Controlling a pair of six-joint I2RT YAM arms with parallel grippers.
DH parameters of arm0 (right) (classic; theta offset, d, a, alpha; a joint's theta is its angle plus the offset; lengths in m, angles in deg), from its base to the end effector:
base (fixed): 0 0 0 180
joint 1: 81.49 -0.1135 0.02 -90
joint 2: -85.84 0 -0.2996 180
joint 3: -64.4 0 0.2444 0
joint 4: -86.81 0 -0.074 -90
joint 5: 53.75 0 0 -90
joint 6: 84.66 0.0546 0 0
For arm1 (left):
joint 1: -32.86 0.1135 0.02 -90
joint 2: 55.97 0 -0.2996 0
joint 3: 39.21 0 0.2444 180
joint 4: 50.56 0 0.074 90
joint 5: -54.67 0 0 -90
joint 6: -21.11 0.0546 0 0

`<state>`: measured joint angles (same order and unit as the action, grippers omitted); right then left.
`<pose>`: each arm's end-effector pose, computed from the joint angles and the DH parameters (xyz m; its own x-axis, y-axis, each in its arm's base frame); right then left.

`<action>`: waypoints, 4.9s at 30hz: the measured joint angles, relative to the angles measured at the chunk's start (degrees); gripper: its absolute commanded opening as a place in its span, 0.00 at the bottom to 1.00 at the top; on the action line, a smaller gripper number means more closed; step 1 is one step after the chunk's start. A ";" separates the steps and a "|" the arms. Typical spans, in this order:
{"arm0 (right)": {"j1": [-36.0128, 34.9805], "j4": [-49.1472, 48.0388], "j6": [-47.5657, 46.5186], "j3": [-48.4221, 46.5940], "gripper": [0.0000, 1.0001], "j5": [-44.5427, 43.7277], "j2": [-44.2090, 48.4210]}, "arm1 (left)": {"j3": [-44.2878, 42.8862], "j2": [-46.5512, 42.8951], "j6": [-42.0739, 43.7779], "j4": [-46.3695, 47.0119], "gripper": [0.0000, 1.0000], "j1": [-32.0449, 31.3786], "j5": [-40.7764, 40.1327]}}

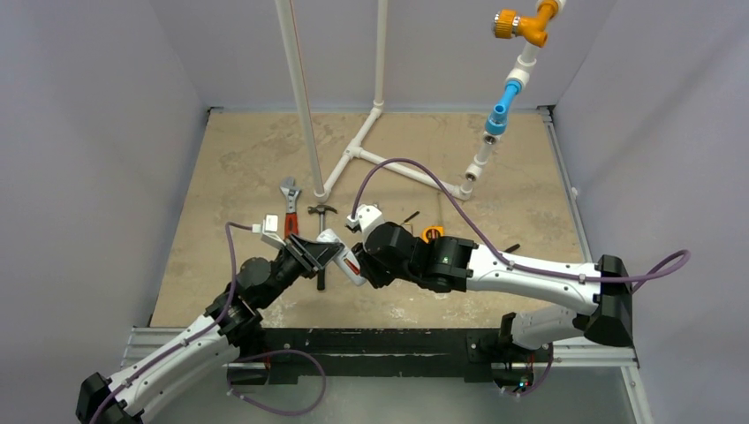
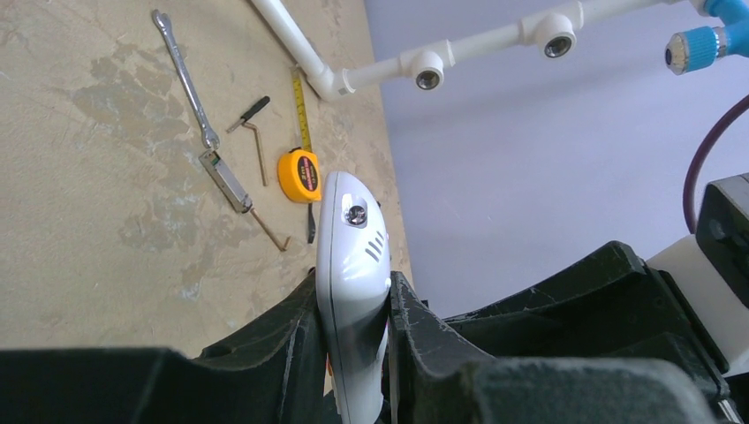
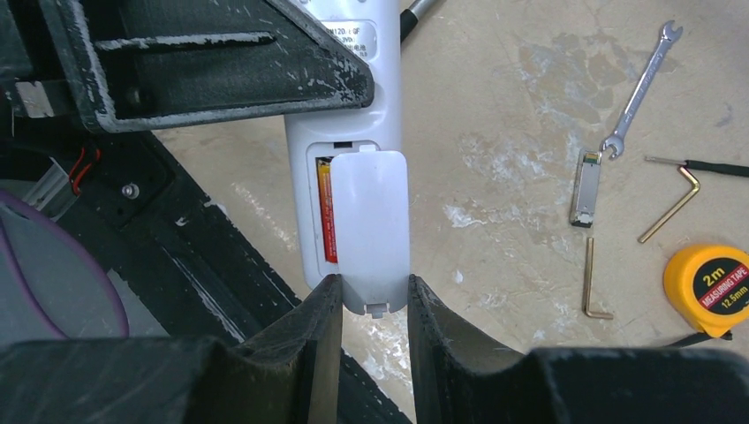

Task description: Load the batteries into the remote control

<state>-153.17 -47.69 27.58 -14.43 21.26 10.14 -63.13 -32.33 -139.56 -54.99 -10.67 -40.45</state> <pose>0.1026 0.2649 0.3317 -0.5204 -0.4086 -0.7498 -0.7130 0.6911 0.1183 0.0889 -0.0777 0.2255 -0.6038 -0.7228 -0.3362 0.1562 0.3064 -0.9390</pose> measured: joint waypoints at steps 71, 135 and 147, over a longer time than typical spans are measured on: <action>-1.07 5.29 0.81 -7.17 0.21 -2.05 -8.37 | 1.09 1.57 -1.77 1.25 0.00 0.00 -2.58; -0.52 -29.18 28.76 28.98 0.81 -9.94 31.39 | 1.16 -2.36 -7.41 4.28 0.00 0.00 1.99; -0.52 -44.41 37.66 35.10 0.82 -7.43 29.77 | 1.16 0.66 -10.40 9.92 0.00 0.00 3.74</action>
<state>-153.69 -92.11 65.24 20.67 13.83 39.91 -61.98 -31.68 -149.97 -45.07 -10.67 -36.71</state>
